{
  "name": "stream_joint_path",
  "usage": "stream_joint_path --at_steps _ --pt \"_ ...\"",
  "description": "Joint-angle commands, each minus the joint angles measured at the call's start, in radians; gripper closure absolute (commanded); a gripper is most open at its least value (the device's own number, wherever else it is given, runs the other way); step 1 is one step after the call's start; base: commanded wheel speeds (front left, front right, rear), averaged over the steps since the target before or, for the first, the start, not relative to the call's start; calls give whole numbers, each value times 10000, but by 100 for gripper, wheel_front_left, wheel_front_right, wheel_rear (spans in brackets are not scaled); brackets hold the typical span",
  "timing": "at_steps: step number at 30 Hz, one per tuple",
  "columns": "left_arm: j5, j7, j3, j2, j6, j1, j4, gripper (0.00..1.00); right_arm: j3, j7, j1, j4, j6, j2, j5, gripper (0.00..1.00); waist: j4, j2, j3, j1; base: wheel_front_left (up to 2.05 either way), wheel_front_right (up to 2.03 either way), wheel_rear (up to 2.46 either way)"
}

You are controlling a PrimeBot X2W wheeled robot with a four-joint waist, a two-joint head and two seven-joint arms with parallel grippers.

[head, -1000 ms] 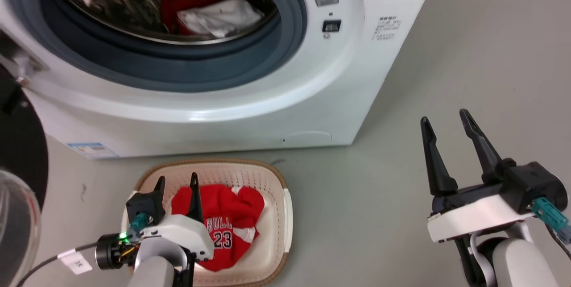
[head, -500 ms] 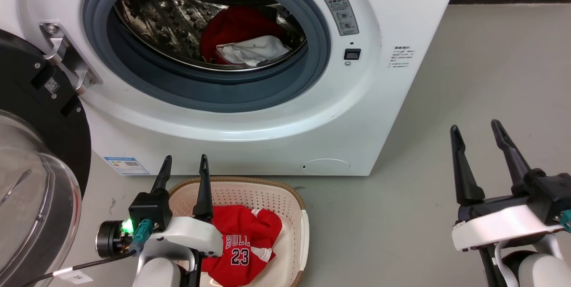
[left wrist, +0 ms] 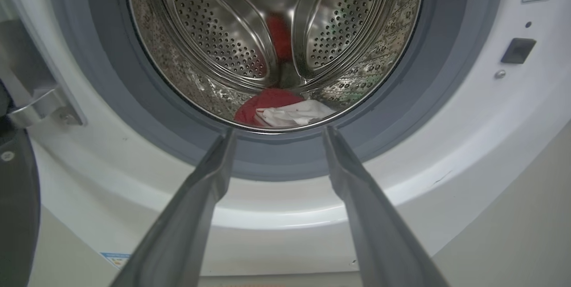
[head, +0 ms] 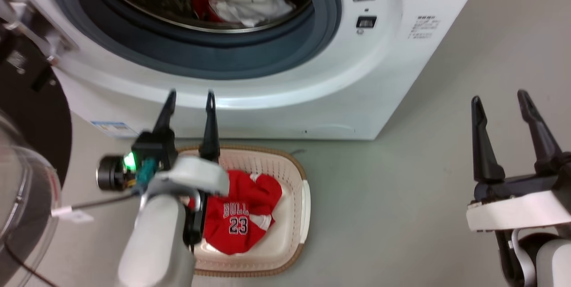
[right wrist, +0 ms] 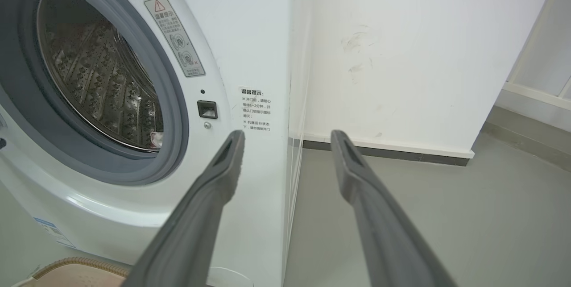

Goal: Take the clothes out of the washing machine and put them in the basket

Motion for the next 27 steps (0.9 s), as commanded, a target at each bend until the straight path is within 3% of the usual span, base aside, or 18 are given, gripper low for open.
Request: stream_joint_path --at_steps 1,8,14,24,25,27 --pt "64 -26 20 -4 -29 -284 51 0 -5 -19 -220 -77 -5 8 -12 0 -110 0 468 0 0 0 0" --pt "289 -26 85 254 -212 -2434 935 0 64 -175 -875 -410 -7 8 124 0 -487 0 1744 0 0 0 0" --pt "386 149 68 615 -413 -4833 2701 0 257 -461 -1364 -525 -7 8 306 0 -925 0 2690 0 0 0 0" --pt "569 2532 -29 1636 -783 -8785 5423 0 856 -1003 -1890 22 -5 8 847 0 -1934 0 3885 0 0 0 0" --pt "689 3366 -98 2064 -872 -9604 6057 0 1118 -1188 -2012 346 -7 12 1020 0 -2337 0 4060 0 0 0 0" --pt "605 4035 -27 2348 -948 -10153 6449 0 1319 -1286 -2097 572 -7 11 1179 0 -2610 0 4200 0 0 0 0"
